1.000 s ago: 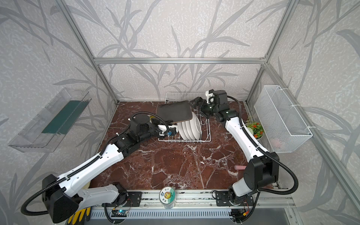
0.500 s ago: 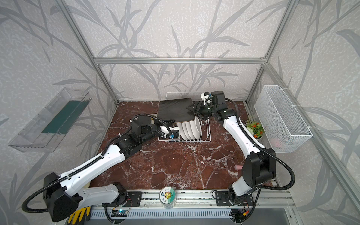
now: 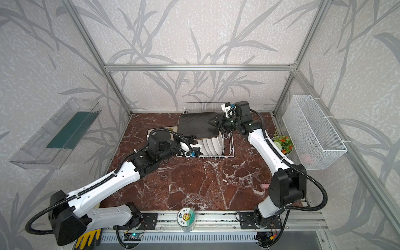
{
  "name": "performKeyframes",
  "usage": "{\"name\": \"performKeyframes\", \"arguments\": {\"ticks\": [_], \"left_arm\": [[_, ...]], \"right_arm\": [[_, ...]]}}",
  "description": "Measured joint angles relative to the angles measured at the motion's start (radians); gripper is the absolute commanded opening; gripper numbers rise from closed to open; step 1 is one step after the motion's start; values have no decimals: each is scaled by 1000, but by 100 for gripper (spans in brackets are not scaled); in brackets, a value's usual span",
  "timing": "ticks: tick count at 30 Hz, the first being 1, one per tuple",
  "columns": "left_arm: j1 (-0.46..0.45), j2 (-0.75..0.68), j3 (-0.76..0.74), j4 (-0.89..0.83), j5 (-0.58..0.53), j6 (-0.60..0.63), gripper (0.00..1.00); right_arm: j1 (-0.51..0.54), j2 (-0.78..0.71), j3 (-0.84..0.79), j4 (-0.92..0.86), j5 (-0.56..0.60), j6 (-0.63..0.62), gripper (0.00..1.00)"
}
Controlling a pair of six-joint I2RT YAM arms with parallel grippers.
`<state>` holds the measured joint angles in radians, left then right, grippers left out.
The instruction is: Unload the plates from the dish rack
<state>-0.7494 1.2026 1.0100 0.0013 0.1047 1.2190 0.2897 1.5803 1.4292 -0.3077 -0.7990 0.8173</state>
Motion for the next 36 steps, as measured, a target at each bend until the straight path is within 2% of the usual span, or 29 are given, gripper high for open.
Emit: {"name": "performKeyframes", "arguments": {"ticks": [3,9,21,27,32,34,36], "left_arm": [[-8,2,0,0,-9,0,0],[-19,5,-5,14,-22,1,0],[-21,5,-18,28,-28,0,0],[-21,5,-26,33,-42,-1,0],[-23,5,-66,99,-58,-6,0],[-24,7,-83,133,-64,-6,5],[-26,11,-88,150,-71,-6,11]], "right_arm": [[2,4,-1,-1,-7,0,38],[5,5,-9,-2,-19,3,34],[6,10,-19,5,-25,5,34],[8,24,-19,3,-25,6,19],[6,29,-19,17,-22,63,8],[6,29,-19,24,-18,71,1],[5,29,-19,35,-15,82,0]]}}
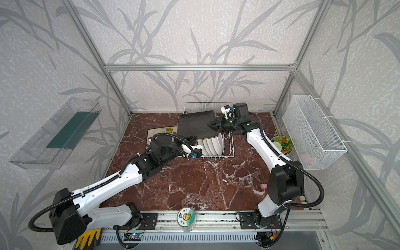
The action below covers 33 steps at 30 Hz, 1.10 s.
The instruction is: Unload the plates from the dish rack
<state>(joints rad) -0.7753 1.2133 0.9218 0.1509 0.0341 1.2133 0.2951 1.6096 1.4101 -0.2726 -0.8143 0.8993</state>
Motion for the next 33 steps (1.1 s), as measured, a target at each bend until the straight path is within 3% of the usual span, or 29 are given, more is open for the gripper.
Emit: {"name": "performKeyframes", "arguments": {"ticks": [6,16,20,21,22,33], "left_arm": [[-1,4,-9,38,-13,8,30],[11,15,-21,113,-42,20,76],[18,14,-21,148,-41,10,85],[19,13,-21,152,-41,8,96],[20,11,-21,156,-41,6,99],[33,-47,-29,74,-32,-51,99]], "right_arm": [[1,0,-18,50,-1,48,0],[10,0,-93,190,25,191,0],[10,-1,-96,228,51,217,0],[10,-1,-100,240,56,226,0],[9,-1,-106,255,60,237,0],[-61,-5,-158,367,118,319,0]]}}
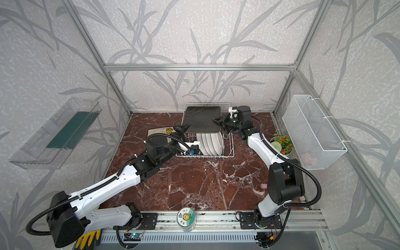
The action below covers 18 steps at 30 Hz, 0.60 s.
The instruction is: Unload the plates from the dish rack
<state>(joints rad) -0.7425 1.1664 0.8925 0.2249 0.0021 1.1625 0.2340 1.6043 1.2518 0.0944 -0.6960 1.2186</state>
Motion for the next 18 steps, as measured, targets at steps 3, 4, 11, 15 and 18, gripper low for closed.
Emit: {"name": "performKeyframes", "arguments": {"ticks": [3,4,11,15,18], "left_arm": [[26,-38,1,-17,1,-108,99],[39,-49,3,-25,2,-148,99],[163,-88,124,-143,27,-506,99],[251,-85,245,-255,60,-723,99],[340,-68,328,-328,136,-894,99]], "right_arm": [[-18,-4,1,6,10,-2,0],[-23,-5,2,5,13,-5,0],[-26,-13,2,2,18,-31,0],[-25,-29,0,-5,17,-60,0],[-25,-47,-7,-4,16,-83,0]]}}
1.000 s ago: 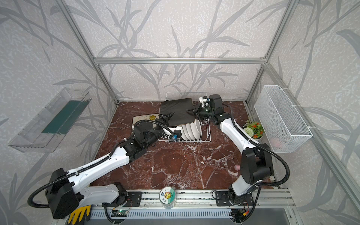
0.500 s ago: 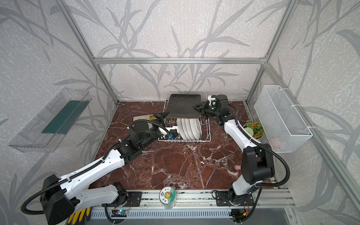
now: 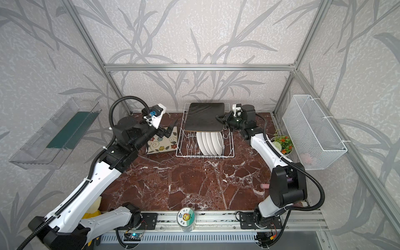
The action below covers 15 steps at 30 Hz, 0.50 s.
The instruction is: Unload the plates from the dish rack
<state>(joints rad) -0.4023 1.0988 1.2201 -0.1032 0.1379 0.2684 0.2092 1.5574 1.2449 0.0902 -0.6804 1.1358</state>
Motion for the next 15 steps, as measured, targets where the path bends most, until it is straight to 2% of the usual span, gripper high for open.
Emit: {"name": "performKeyframes", "arguments": {"ticks": [6,15], "left_arm": [[158,100,93,-77,216,-317,99],[198,318,150,-114,517,-631,99]], "right_arm": [[0,-40,-30,11,-6,-47,0],[0,-64,-109,93,-27,-97,0]]}}
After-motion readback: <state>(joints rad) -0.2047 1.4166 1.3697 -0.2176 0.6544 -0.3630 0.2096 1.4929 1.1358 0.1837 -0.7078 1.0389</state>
